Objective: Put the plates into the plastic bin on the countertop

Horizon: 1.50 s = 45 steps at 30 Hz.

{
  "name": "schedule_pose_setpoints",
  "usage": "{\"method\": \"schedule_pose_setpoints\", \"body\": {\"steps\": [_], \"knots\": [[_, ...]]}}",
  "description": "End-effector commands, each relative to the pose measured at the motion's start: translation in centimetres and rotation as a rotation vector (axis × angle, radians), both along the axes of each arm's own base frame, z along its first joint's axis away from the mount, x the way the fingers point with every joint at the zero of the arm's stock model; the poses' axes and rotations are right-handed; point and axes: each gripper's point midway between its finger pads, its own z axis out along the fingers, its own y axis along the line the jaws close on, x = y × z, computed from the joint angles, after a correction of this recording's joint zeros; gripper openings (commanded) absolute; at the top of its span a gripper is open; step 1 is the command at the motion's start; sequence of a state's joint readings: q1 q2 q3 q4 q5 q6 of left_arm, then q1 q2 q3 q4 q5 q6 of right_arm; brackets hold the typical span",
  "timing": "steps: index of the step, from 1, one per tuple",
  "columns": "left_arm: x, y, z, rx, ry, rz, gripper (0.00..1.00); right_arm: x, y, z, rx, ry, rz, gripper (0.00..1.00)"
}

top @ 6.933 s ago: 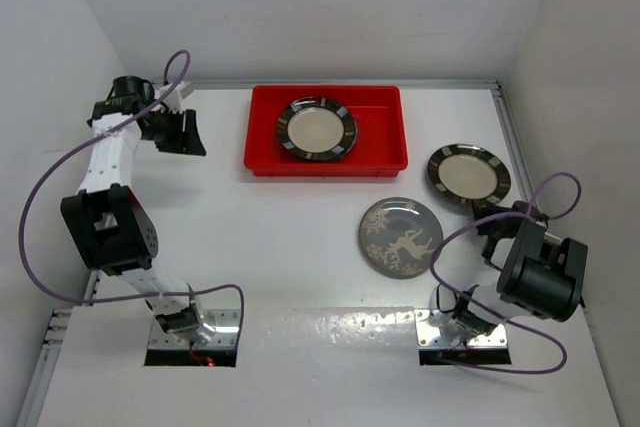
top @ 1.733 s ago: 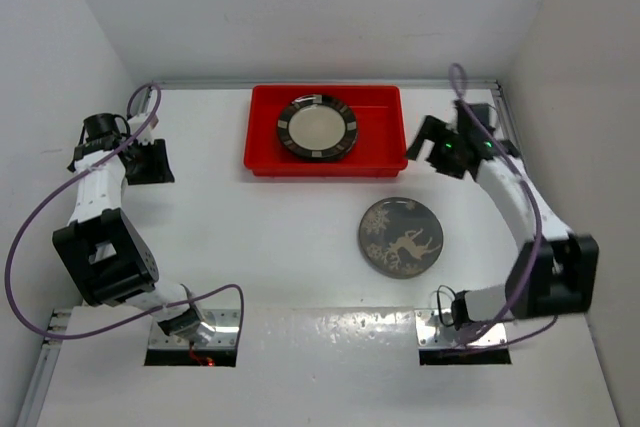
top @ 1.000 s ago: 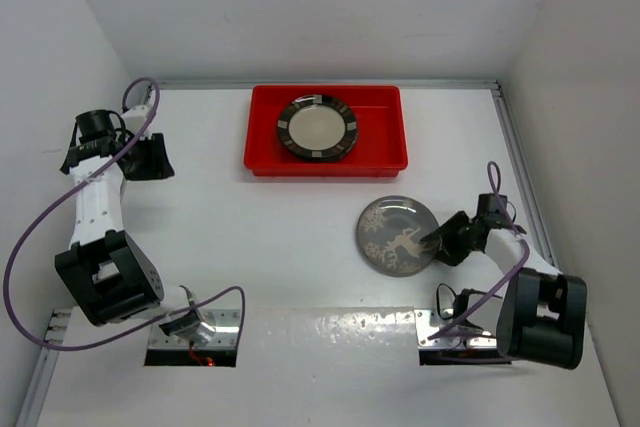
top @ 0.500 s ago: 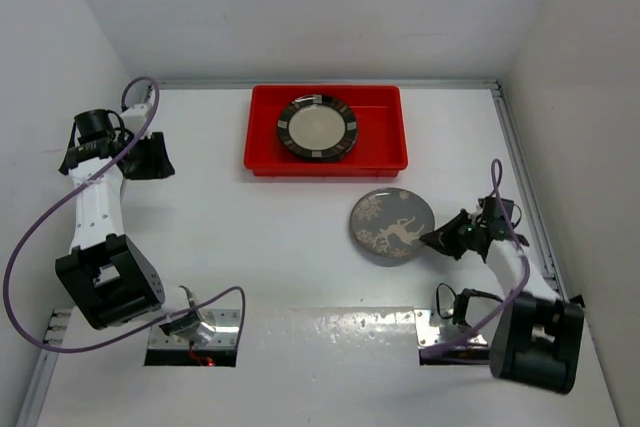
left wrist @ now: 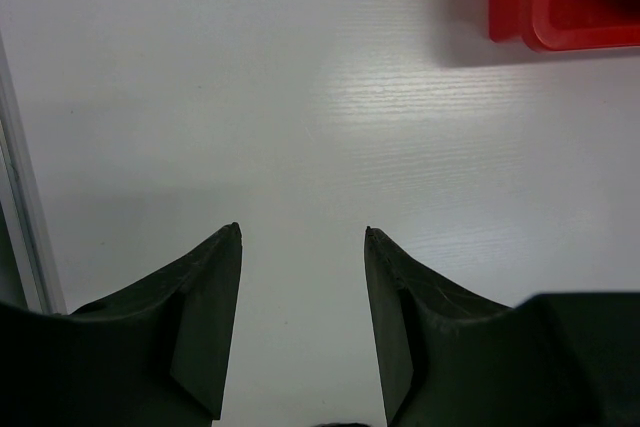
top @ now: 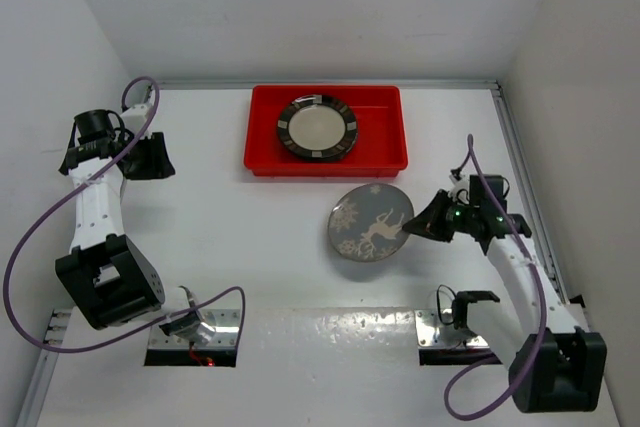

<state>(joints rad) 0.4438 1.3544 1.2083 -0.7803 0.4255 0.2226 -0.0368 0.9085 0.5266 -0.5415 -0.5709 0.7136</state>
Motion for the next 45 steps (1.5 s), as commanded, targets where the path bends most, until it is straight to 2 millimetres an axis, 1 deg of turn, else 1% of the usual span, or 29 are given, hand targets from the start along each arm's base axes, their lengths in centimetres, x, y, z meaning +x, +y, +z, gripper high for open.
{"method": "schedule_pose_setpoints", "body": {"steps": [1, 4, 5, 6, 8, 9, 10, 11, 12, 13, 14, 17, 18, 19, 20, 21, 22, 23, 24, 25, 26, 27, 31, 34, 37, 41, 43, 44, 45], "knots": [[0.4, -0.5, 2.2, 0.003, -0.059, -0.01, 0.54, 0.1, 4.3, 5.6, 0.144, -0.146, 0.228, 0.0], [0.4, -0.5, 2.2, 0.003, -0.059, -0.01, 0.54, 0.2, 6.3, 7.9, 0.185, -0.198, 0.324, 0.0], [0.4, -0.5, 2.2, 0.003, -0.059, -0.01, 0.54, -0.4, 7.5, 8.1, 0.202, -0.191, 0.382, 0.0], [0.4, -0.5, 2.2, 0.003, -0.059, -0.01, 0.54, 0.5, 8.2, 9.9, 0.218, -0.233, 0.4, 0.0], [0.4, -0.3, 2.2, 0.01, -0.056, -0.004, 0.54, 1.5, 10.3, 11.7, 0.263, -0.308, 0.448, 0.0], [0.4, -0.3, 2.2, 0.01, -0.056, -0.004, 0.54, 2.4, 11.1, 12.9, 0.29, -0.309, 0.445, 0.0], [0.4, -0.3, 2.2, 0.01, -0.056, -0.004, 0.54, 3.9, 11.6, 13.2, 0.297, -0.339, 0.449, 0.0], [0.4, -0.3, 2.2, 0.01, -0.056, -0.004, 0.54, 4.4, 12.2, 13.4, 0.299, -0.341, 0.458, 0.0], [0.4, -0.3, 2.2, 0.01, -0.056, -0.004, 0.54, 6.5, 12.9, 15.7, 0.298, -0.389, 0.456, 0.0], [0.1, -0.4, 2.2, 0.01, -0.057, -0.004, 0.54, 7.9, 13.4, 14.9, 0.292, -0.365, 0.448, 0.0], [0.1, -0.1, 2.2, 0.017, -0.058, -0.002, 0.54, 9.6, 14.1, 18.0, 0.302, -0.459, 0.453, 0.0], [-0.2, -0.2, 2.2, 0.018, -0.06, -0.001, 0.54, 14.3, 14.8, 16.0, 0.29, -0.417, 0.386, 0.0], [-0.2, -0.2, 2.2, 0.018, -0.06, -0.001, 0.54, 16.6, 15.0, 17.1, 0.289, -0.442, 0.37, 0.0], [-0.2, -0.2, 2.2, 0.018, -0.06, -0.001, 0.54, 18.3, 15.4, 16.0, 0.278, -0.435, 0.352, 0.0], [-0.3, -0.2, 1.8, 0.014, -0.051, -0.001, 0.54, 20.1, 15.3, 17.6, 0.256, -0.486, 0.33, 0.0], [-0.3, -0.2, 1.8, 0.02, -0.053, -0.008, 0.54, 21.9, 15.4, 15.0, 0.246, -0.429, 0.304, 0.0], [-0.4, 0.0, 2.1, 0.024, -0.061, 0.001, 0.54, 22.8, 15.4, 14.5, 0.233, -0.425, 0.283, 0.0], [-0.4, 0.0, 2.1, 0.024, -0.061, 0.001, 0.54, 23.9, 15.6, 15.8, 0.235, -0.462, 0.277, 0.0], [-0.6, 0.0, 1.8, 0.02, -0.053, 0.001, 0.54, 25.2, 15.5, 13.7, 0.226, -0.428, 0.263, 0.0], [-0.6, 0.0, 1.8, 0.02, -0.052, 0.001, 0.54, 25.7, 15.5, 13.4, 0.24, -0.409, 0.245, 0.0], [-0.6, 0.0, 1.5, 0.02, -0.052, 0.001, 0.54, 26.7, 15.3, 14.4, 0.25, -0.448, 0.237, 0.0], [-0.6, 0.0, 1.5, 0.02, -0.052, 0.001, 0.54, 27.6, 15.1, 13.0, 0.252, -0.426, 0.221, 0.0], [-0.5, -0.1, 1.3, 0.02, -0.057, -0.011, 0.54, 29.6, 14.9, 12.8, 0.285, -0.449, 0.182, 0.0], [-0.5, -0.1, 1.3, 0.02, -0.057, -0.011, 0.54, 30.7, 14.3, 11.8, 0.29, -0.435, 0.159, 0.0], [-0.5, -0.1, 1.3, 0.02, -0.057, -0.011, 0.54, 31.1, 13.7, 10.0, 0.281, -0.396, 0.143, 0.0], [-0.5, -0.1, 1.3, 0.02, -0.057, -0.011, 0.54, 31.7, 13.0, 5.5, 0.252, -0.326, 0.11, 0.0], [-0.5, -0.1, 1.3, 0.02, -0.057, -0.011, 0.54, 31.5, 13.1, 4.4, 0.24, -0.285, 0.119, 0.0], [-0.5, -0.1, 1.3, 0.02, -0.057, -0.011, 0.54, 31.4, 13.3, 3.2, 0.229, -0.246, 0.122, 0.0], [-0.5, -0.1, 1.3, 0.026, -0.058, -0.018, 0.54, 31.6, 13.0, 2.9, 0.211, -0.248, 0.128, 0.0]]}}
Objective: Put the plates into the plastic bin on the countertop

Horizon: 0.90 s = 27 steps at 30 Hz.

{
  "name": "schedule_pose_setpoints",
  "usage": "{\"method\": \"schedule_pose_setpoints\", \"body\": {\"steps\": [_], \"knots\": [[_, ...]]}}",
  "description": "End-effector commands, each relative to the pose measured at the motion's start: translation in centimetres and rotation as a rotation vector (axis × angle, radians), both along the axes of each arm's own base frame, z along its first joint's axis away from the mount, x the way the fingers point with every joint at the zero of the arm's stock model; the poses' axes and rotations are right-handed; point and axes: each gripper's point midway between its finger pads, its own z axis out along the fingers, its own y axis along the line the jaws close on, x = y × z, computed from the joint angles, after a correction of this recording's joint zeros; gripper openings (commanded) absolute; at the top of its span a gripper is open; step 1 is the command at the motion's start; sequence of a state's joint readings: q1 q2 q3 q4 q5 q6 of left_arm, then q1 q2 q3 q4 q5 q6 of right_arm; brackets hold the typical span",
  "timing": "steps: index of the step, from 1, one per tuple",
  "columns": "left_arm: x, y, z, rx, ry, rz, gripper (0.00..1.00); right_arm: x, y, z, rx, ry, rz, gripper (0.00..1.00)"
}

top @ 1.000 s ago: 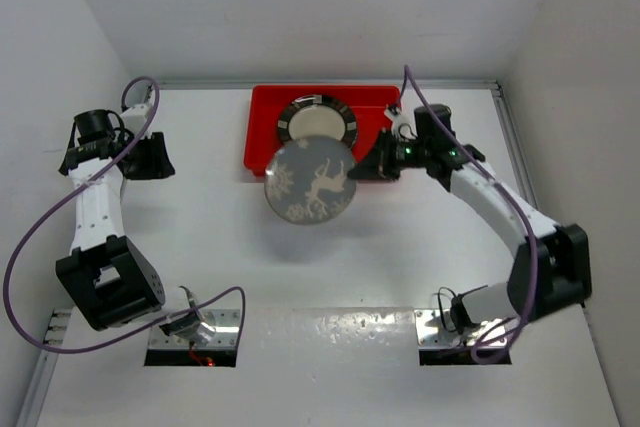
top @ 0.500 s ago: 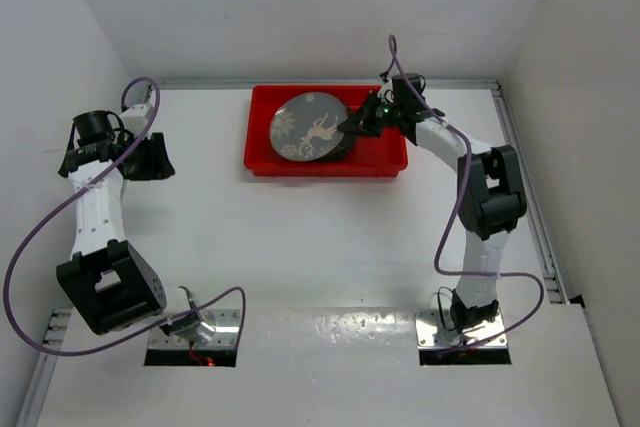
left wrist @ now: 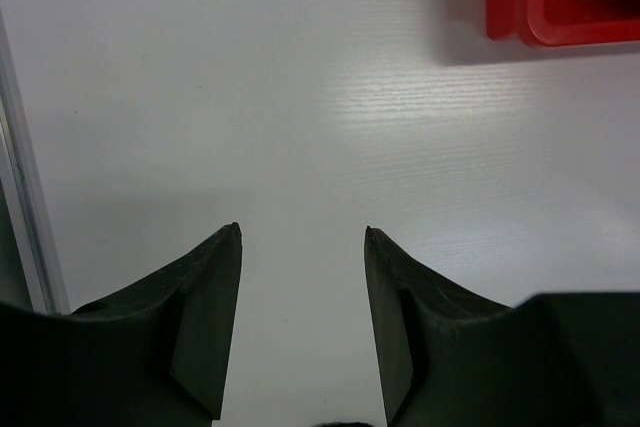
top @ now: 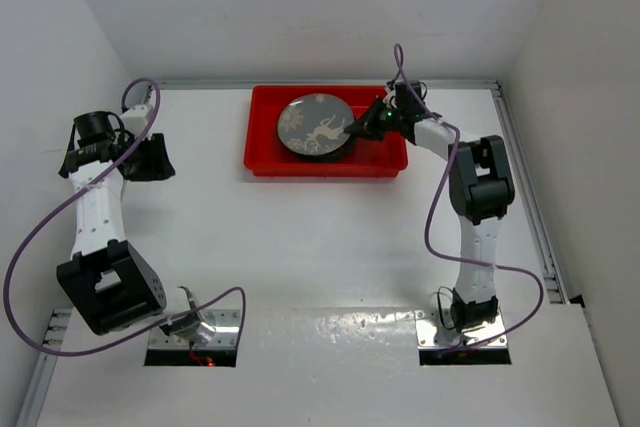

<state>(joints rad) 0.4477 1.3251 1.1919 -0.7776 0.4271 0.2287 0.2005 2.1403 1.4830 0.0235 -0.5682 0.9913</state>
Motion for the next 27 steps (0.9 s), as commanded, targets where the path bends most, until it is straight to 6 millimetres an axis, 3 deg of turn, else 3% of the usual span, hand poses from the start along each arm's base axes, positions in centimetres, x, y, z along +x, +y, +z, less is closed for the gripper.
{"method": "schedule_pose_setpoints", "body": {"steps": [1, 3, 5, 6, 11, 12, 17, 18, 21, 24, 26, 27], "knots": [[-0.3, 0.2, 0.7, 0.013, -0.034, -0.007, 0.54, 1.3, 1.3, 2.8, 0.03, -0.084, 0.057, 0.04], [-0.3, 0.2, 0.7, 0.013, -0.034, -0.007, 0.54, 1.6, 0.9, 2.4, -0.01, -0.097, 0.047, 0.3], [-0.3, 0.0, 1.0, 0.011, -0.046, -0.013, 0.54, 0.9, -0.4, 0.6, -0.09, -0.037, 0.028, 0.48], [-0.3, 0.0, 1.0, 0.011, -0.046, -0.013, 0.54, 0.9, -0.5, 0.8, -0.108, -0.042, 0.023, 0.51], [-0.3, 0.0, 1.0, 0.011, -0.046, -0.013, 0.54, 0.1, -1.6, 0.7, -0.25, -0.017, 0.027, 0.6], [-0.3, 0.0, 1.0, 0.011, -0.046, -0.013, 0.54, -0.4, -2.2, -0.2, -0.305, 0.006, 0.037, 0.61], [-0.3, 0.0, 1.0, 0.011, -0.046, -0.013, 0.56, 0.2, -3.7, 1.6, -0.483, -0.019, 0.032, 0.66], [-0.3, 0.0, 1.0, 0.011, -0.046, -0.013, 0.56, 0.2, -3.8, 1.8, -0.503, -0.028, 0.035, 0.73], [-0.3, 0.0, 1.0, 0.011, -0.046, -0.013, 0.56, 0.4, -4.5, 1.9, -0.58, -0.045, 0.03, 0.8], [-0.3, 0.0, 1.0, 0.011, -0.046, -0.013, 0.56, 0.4, -4.8, 3.2, -0.615, -0.047, 0.042, 0.8], [-0.4, 0.0, 1.3, 0.015, -0.054, -0.013, 0.56, 0.1, -5.6, 3.5, -0.638, -0.042, 0.038, 0.82], [-0.4, 0.2, 1.2, 0.022, -0.05, -0.006, 0.56, -1.1, -6.0, 4.7, -0.646, -0.056, 0.037, 0.83]]}}
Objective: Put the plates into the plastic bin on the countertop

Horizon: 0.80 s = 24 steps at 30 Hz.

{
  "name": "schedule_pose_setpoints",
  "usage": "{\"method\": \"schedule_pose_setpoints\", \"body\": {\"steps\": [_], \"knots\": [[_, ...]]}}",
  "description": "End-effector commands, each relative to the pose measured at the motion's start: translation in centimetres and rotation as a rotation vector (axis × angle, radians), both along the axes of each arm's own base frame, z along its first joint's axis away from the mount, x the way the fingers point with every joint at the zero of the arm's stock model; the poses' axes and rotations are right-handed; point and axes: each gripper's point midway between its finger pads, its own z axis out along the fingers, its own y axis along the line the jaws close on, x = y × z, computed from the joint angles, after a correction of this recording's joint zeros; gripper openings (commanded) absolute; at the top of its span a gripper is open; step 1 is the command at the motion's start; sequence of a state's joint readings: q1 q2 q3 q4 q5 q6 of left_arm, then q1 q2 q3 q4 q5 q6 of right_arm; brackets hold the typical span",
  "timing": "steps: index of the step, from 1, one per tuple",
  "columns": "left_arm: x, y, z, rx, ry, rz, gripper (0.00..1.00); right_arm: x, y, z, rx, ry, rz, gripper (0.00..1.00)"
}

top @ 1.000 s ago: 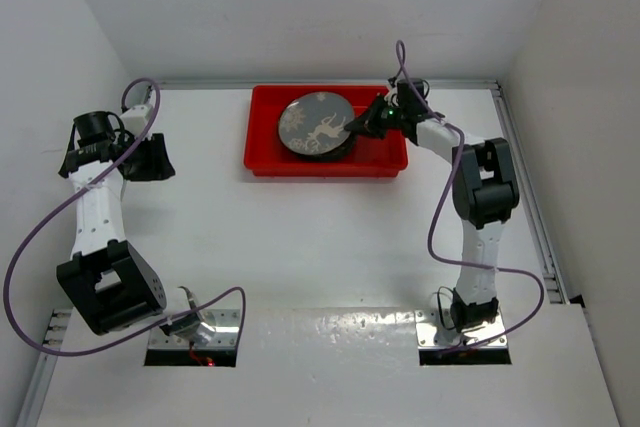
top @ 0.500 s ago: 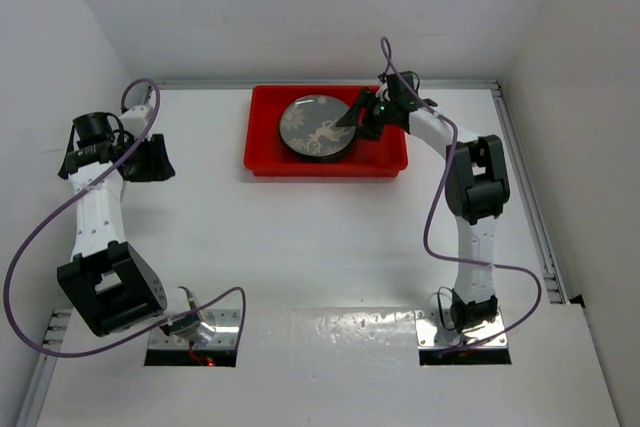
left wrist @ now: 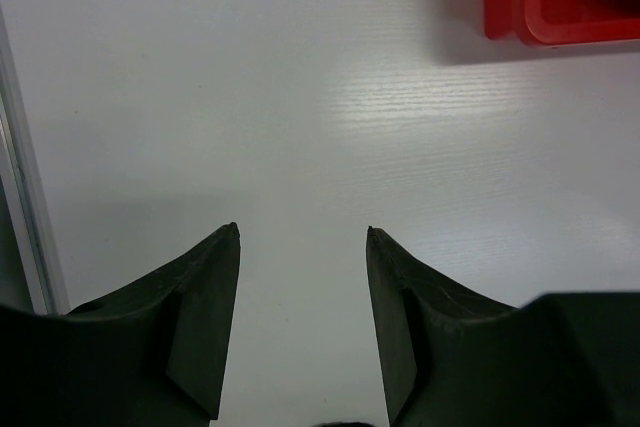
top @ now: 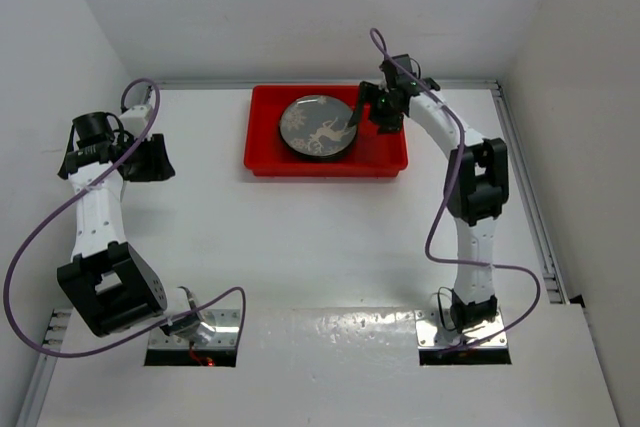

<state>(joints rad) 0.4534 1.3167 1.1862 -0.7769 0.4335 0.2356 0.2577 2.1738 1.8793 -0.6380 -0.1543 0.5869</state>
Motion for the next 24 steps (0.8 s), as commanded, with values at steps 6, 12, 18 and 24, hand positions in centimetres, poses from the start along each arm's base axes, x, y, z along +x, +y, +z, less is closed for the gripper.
{"method": "schedule_pose_setpoints", "body": {"steps": [6, 12, 18, 24], "knots": [[-0.8, 1.0, 2.0, 0.083, -0.06, 0.027, 0.56, -7.3, -7.5, 6.8, -0.081, -0.122, -0.168, 0.99], [-2.1, 1.2, 2.5, 0.133, -0.009, 0.019, 0.56, -16.8, -16.1, 4.2, -0.154, -0.028, -0.467, 0.99], [-5.3, 1.5, 3.6, 0.246, 0.001, 0.026, 0.56, -22.5, -17.0, 2.6, -0.152, -0.048, -0.482, 0.99], [-8.3, 1.6, 3.2, 0.342, 0.008, 0.031, 0.59, -24.8, -16.7, 2.4, -0.123, -0.079, -0.462, 0.99]]}}
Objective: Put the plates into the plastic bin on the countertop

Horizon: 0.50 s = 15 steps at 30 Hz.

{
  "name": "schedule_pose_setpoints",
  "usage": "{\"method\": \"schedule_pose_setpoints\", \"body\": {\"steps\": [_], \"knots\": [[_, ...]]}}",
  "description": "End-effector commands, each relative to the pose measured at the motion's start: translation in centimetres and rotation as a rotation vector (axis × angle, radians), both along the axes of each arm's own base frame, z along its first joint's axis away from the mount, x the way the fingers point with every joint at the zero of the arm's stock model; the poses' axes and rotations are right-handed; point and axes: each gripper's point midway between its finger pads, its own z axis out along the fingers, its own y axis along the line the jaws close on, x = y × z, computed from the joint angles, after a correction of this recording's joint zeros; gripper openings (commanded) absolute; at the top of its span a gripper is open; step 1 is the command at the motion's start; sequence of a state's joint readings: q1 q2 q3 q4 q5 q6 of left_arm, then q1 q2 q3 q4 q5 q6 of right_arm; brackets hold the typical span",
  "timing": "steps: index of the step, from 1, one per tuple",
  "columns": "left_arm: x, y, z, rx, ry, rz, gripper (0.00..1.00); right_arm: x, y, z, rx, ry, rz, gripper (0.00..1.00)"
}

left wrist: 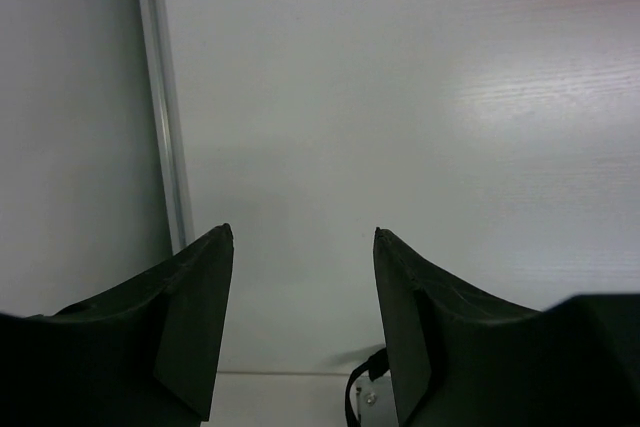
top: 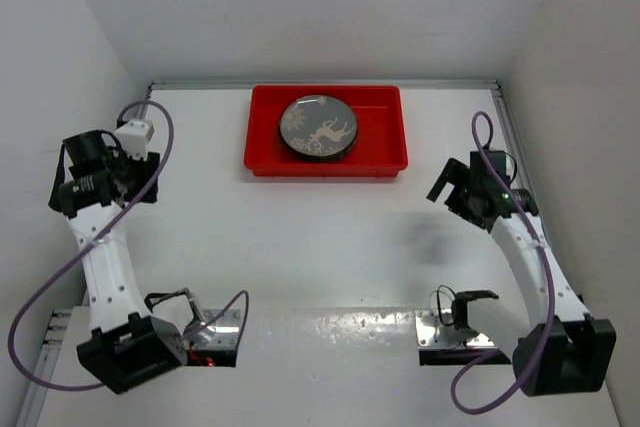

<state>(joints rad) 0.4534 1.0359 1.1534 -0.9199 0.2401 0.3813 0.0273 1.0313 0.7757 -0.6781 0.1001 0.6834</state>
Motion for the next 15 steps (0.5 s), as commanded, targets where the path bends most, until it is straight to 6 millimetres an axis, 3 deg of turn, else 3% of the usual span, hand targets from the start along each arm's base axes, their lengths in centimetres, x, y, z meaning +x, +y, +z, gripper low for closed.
{"method": "schedule_pose_setpoints", "body": {"steps": [1, 7, 15], "knots": [[-2.3, 0.5, -0.9, 0.071, 0.042, 0.024, 0.6, -0.2, 0.1, 1.0, 0.013, -0.071, 0.002, 0.99], [-4.6, 0.4, -2.2, 0.113, 0.048, 0.05, 0.64, -2.4, 0.6, -0.4, 0.031, -0.07, 0.036, 0.99], [-5.3, 0.8, -2.3, 0.146, 0.052, 0.069, 0.78, -2.5, 1.5, -0.3, 0.066, -0.192, 0.071, 0.99]]}}
